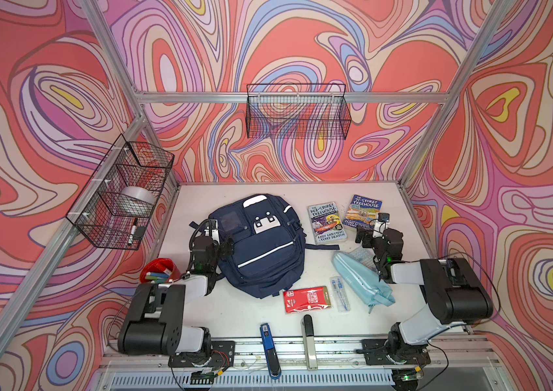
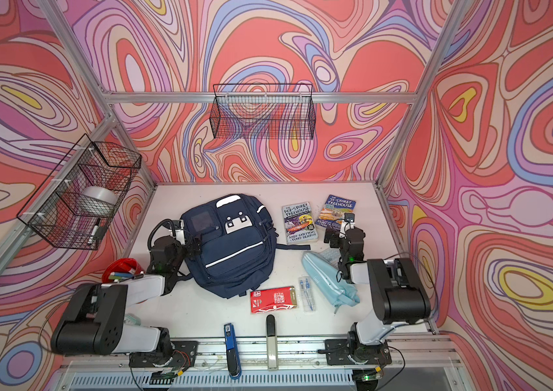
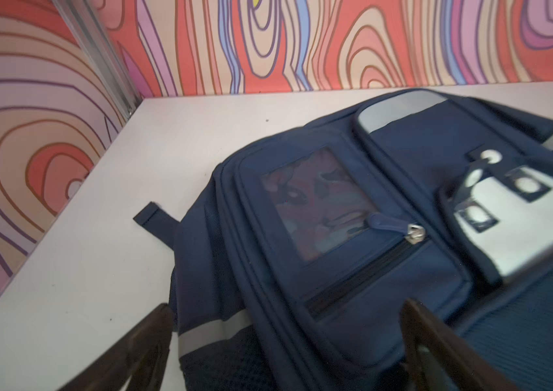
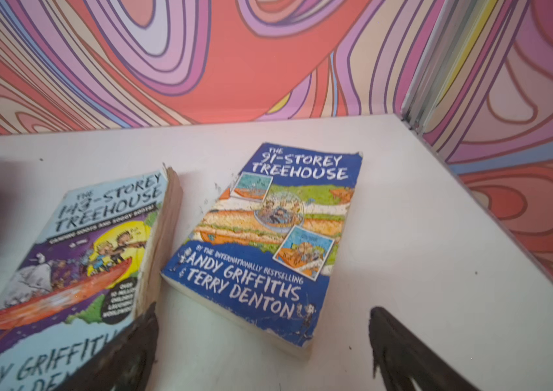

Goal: Pack books, pencil case, and school supplies into a backpack
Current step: Rotate the student bag at the top-center of the table.

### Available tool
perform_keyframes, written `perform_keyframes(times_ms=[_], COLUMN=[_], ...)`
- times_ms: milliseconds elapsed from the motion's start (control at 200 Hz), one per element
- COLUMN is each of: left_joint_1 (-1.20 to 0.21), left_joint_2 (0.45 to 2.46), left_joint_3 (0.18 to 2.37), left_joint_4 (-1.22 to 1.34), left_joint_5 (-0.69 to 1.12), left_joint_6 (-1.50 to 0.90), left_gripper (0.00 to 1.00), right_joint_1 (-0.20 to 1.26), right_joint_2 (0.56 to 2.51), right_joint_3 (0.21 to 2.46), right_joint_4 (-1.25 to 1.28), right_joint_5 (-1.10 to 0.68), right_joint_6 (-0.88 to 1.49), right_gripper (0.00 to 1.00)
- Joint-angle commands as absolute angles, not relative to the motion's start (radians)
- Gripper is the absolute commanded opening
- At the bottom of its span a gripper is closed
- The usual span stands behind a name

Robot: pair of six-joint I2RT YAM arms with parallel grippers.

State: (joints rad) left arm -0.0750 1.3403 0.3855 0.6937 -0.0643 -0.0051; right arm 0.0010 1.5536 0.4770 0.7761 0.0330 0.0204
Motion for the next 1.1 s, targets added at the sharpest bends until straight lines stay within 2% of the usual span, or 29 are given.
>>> perform_keyframes(times_ms=[0,95,180,250,381,566,691,846,911,967,1022,1097], left_joint_1=[-0.117,-0.156,-0.236,-0.331,-0.489,-0.610,-0.676,-0.712,-0.712,-0.710,-0.708,-0.700], left_joint_2=[1.201,1.136,1.143,1.188,1.331,1.585,1.691,1.803,1.821,1.809,1.786,1.769], left_joint_3=[0.473,0.585,0.667,0.727,0.813,0.974,1.038,1.117,1.124,1.097,1.074,1.065], left_joint_4=[0.455,0.260,0.114,0.012,-0.069,-0.136,-0.130,-0.197,-0.220,-0.196,-0.180,-0.190], left_joint_5=[-0.157,-0.126,-0.082,-0.095,-0.129,-0.164,-0.166,-0.215,-0.248,-0.270,-0.280,-0.278], left_joint_6=[-0.064,-0.221,-0.261,-0.262,-0.251,-0.252,-0.253,-0.242,-0.247,-0.245,-0.243,-0.243], left_gripper=[1.00,1.00,1.00,1.00,1.00,0.96,0.97,0.97,0.89,0.67,0.61,0.41], right_joint_1=[-0.003,-0.003,-0.003,-0.003,0.005,0.095,0.201,0.291,0.322,0.341,0.353,0.362], right_joint_2=[1.416,1.360,1.383,1.433,1.520,1.630,1.744,1.914,1.982,2.041,2.099,2.195], right_joint_3=[0.570,0.658,0.784,0.885,0.962,1.065,1.200,1.340,1.415,1.477,1.536,1.636], right_joint_4=[0.566,0.419,0.254,0.158,0.156,0.088,-0.010,-0.056,-0.088,-0.102,-0.109,-0.135], right_joint_5=[-0.012,-0.075,-0.201,-0.319,-0.449,-0.453,-0.424,-0.431,-0.436,-0.449,-0.460,-0.489], right_joint_6=[0.040,0.097,0.152,0.216,0.324,0.312,0.275,0.304,0.301,0.305,0.314,0.332], right_gripper=[0.99,0.99,0.98,0.98,0.98,0.96,0.96,0.90,0.87,0.85,0.83,0.80])
